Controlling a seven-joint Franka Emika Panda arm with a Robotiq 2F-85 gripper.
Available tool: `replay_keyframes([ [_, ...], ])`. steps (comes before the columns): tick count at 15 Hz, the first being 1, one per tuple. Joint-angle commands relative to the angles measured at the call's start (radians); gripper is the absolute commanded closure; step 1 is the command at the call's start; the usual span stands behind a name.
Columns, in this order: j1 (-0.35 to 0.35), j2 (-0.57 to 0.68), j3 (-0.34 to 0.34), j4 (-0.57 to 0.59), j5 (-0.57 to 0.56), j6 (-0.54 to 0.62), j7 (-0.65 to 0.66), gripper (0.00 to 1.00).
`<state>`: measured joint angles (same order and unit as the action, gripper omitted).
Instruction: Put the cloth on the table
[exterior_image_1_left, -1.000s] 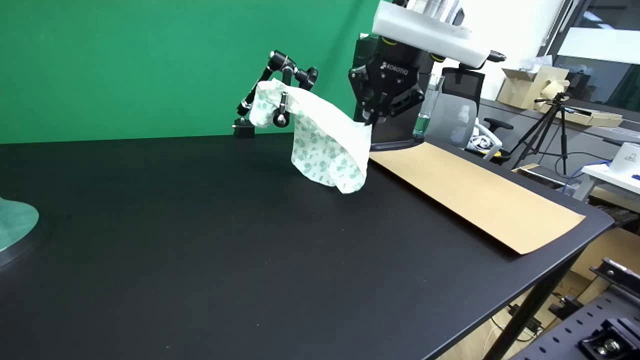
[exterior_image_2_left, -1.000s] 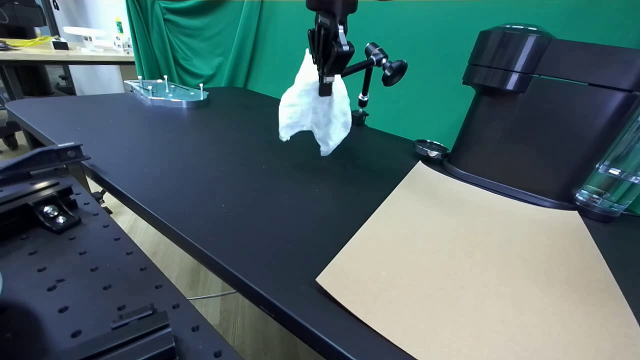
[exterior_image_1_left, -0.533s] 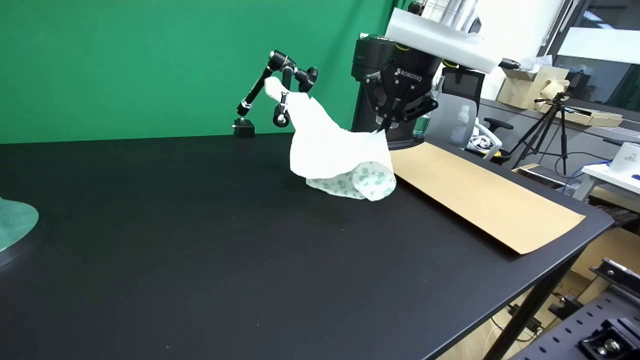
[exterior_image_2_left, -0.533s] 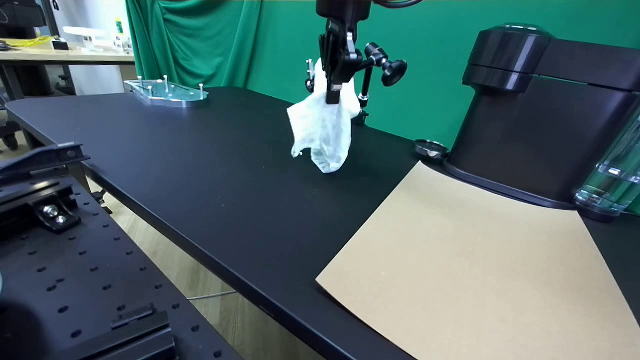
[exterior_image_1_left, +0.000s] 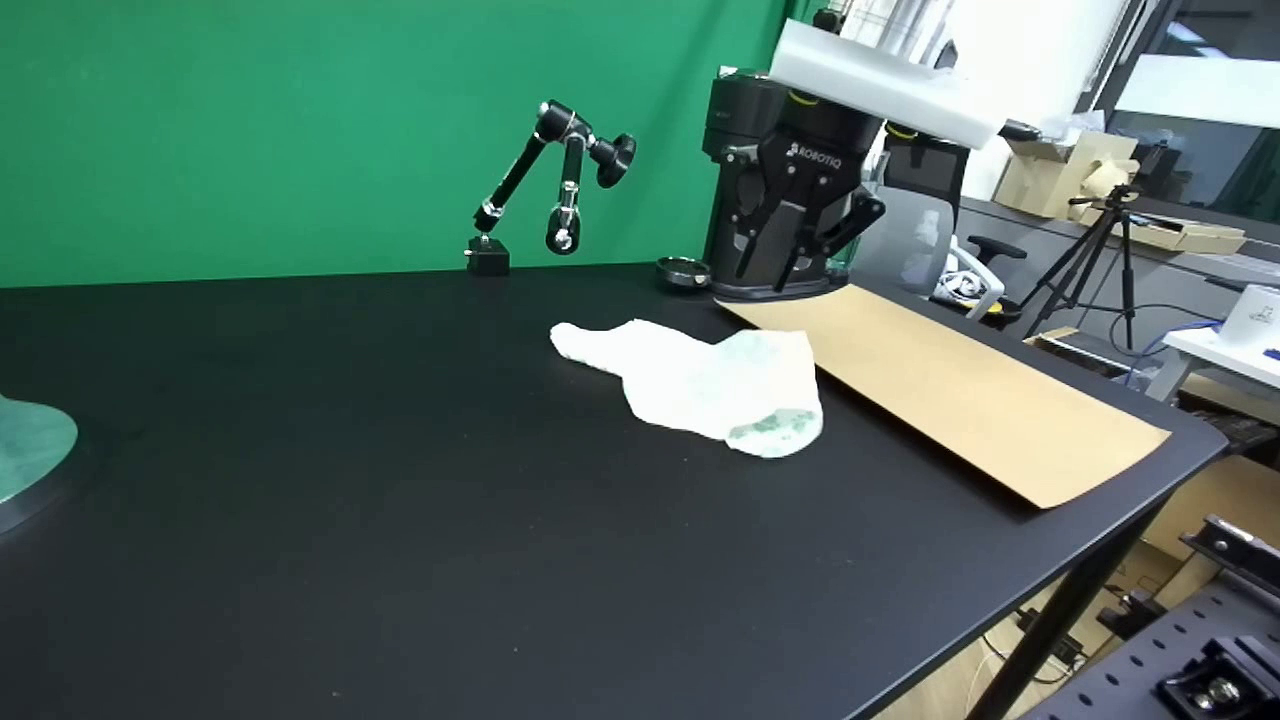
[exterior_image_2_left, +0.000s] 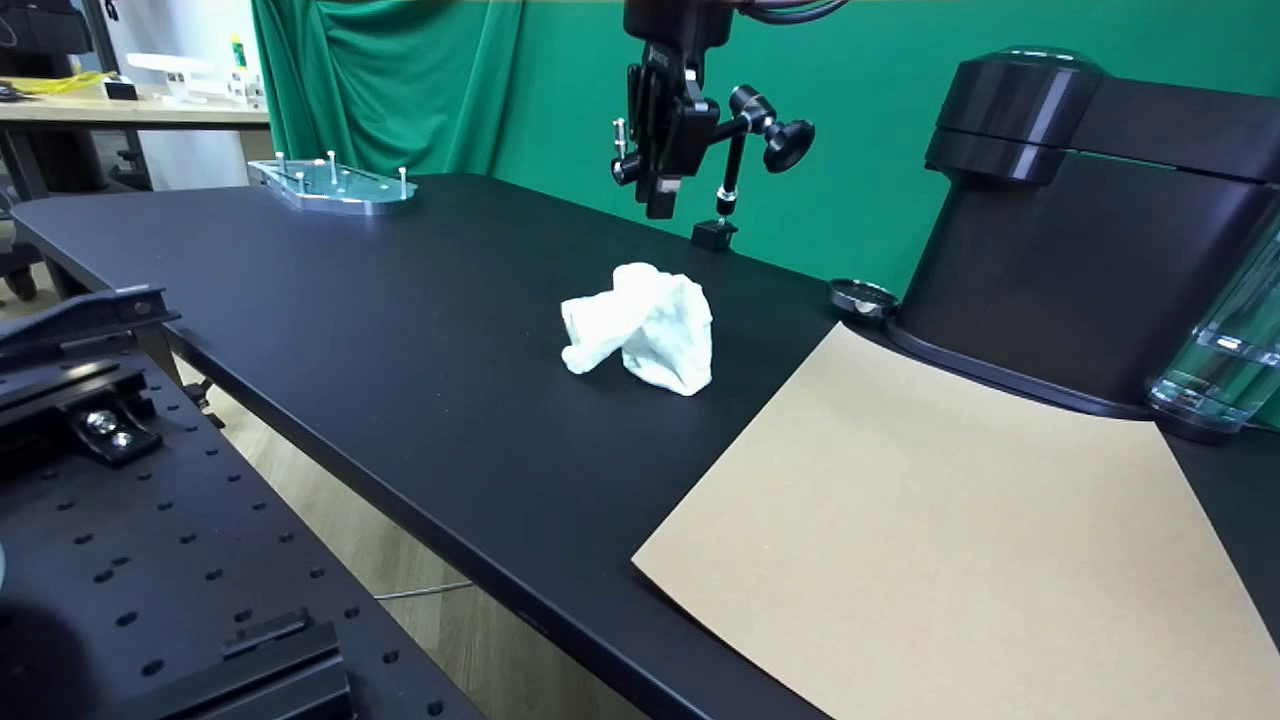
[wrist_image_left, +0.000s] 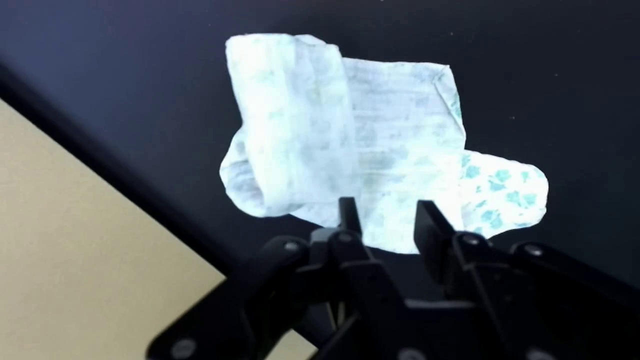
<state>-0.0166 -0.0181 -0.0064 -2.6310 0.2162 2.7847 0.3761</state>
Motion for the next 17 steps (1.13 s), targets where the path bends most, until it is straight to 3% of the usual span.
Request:
replay_keyframes([
  [1,0.004,-0.014,0.001,0.005,0.003,-0.041,-0.028,0.34],
  [6,0.001,-0.021,0.0,-0.002,-0.071,-0.051,-0.004,0.02],
  [9,-0.006,-0.028,0.0,-0.007,-0.186,-0.039,0.062,0.0],
  [17,-0.002,-0.043,0.007,-0.003,-0.222,-0.059,0.069,0.0],
])
